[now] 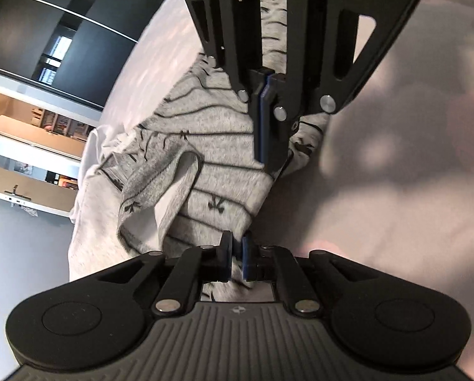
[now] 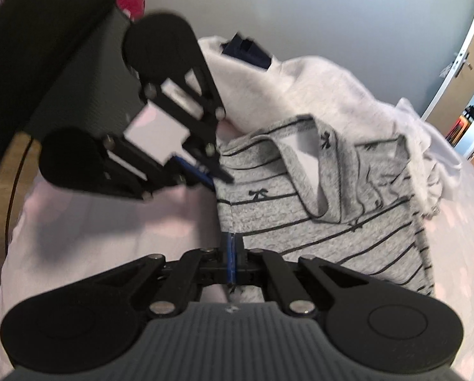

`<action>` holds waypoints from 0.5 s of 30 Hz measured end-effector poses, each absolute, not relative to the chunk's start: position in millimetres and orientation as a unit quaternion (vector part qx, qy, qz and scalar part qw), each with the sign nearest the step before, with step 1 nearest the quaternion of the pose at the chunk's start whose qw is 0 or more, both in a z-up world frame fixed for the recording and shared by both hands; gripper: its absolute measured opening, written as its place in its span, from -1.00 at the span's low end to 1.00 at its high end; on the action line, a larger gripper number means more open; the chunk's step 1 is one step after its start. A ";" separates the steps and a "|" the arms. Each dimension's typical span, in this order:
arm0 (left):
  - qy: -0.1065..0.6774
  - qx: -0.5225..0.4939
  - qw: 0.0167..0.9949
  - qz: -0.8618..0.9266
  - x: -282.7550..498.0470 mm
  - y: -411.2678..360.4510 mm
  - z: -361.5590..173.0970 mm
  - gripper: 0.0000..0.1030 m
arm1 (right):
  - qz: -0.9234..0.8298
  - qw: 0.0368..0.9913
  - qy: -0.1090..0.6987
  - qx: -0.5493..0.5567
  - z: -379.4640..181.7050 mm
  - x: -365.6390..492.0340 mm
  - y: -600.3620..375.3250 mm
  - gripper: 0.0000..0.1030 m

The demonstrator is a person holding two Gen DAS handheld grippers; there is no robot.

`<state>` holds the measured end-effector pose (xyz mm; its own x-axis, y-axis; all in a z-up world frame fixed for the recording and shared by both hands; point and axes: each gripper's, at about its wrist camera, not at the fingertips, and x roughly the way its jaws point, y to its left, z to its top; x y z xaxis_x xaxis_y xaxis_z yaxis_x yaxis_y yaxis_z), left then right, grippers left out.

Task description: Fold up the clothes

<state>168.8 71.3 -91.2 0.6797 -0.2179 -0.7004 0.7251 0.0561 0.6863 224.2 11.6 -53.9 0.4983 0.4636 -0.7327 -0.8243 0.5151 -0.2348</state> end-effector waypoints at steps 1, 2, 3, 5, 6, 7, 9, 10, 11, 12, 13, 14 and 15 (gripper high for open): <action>0.221 0.596 0.694 -0.338 168.3 75.4 -91.1 -0.94 | 0.396 0.811 0.313 -0.296 -57.0 227.6 14.5 -1.00; 0.230 0.594 0.694 -0.336 167.8 79.7 -90.8 -0.99 | 0.397 0.809 0.317 -0.296 -58.6 227.3 14.9 -1.00; 0.237 0.589 0.695 -0.336 166.1 84.1 -91.2 -0.99 | 0.398 0.808 0.320 -0.296 -60.0 226.7 14.8 -1.00; 0.244 0.582 0.700 -0.334 160.7 90.9 -92.9 -1.00 | 0.397 0.806 0.325 -0.296 -62.2 226.3 14.4 -0.98; 0.241 0.585 0.701 -0.330 157.1 93.3 -95.1 -1.00 | 0.396 0.805 0.327 -0.296 -63.2 227.0 14.5 -0.94; 0.238 0.588 0.701 -0.327 155.8 93.5 -95.5 -1.00 | 0.397 0.805 0.329 -0.292 -63.6 231.7 15.9 -0.91; 0.241 0.585 0.701 -0.331 154.5 94.7 -95.3 -1.00 | 0.399 0.810 0.326 -0.280 -61.5 231.1 15.3 -0.72; 0.244 0.581 0.701 -0.334 152.9 95.5 -94.5 -1.00 | 0.401 0.811 0.325 -0.276 -60.5 230.8 17.0 -0.64; 0.248 0.571 0.709 -0.332 153.5 95.9 -92.6 -1.00 | 0.402 0.812 0.323 -0.273 -59.7 230.5 18.8 -0.57; 0.251 0.560 0.718 -0.328 154.6 96.1 -90.4 -1.00 | 0.403 0.812 0.320 -0.275 -59.5 229.1 21.4 -0.56; 0.256 0.543 0.732 -0.322 158.0 97.4 -86.9 -1.00 | 0.403 0.812 0.318 -0.277 -59.4 227.5 24.1 -0.56; 0.260 0.524 0.747 -0.316 161.9 98.9 -83.2 -0.97 | 0.403 0.812 0.317 -0.280 -60.2 225.0 26.8 -0.56; 0.268 0.505 0.761 -0.308 168.0 100.3 -79.8 -0.83 | 0.402 0.811 0.317 -0.282 -61.0 222.9 29.7 -0.56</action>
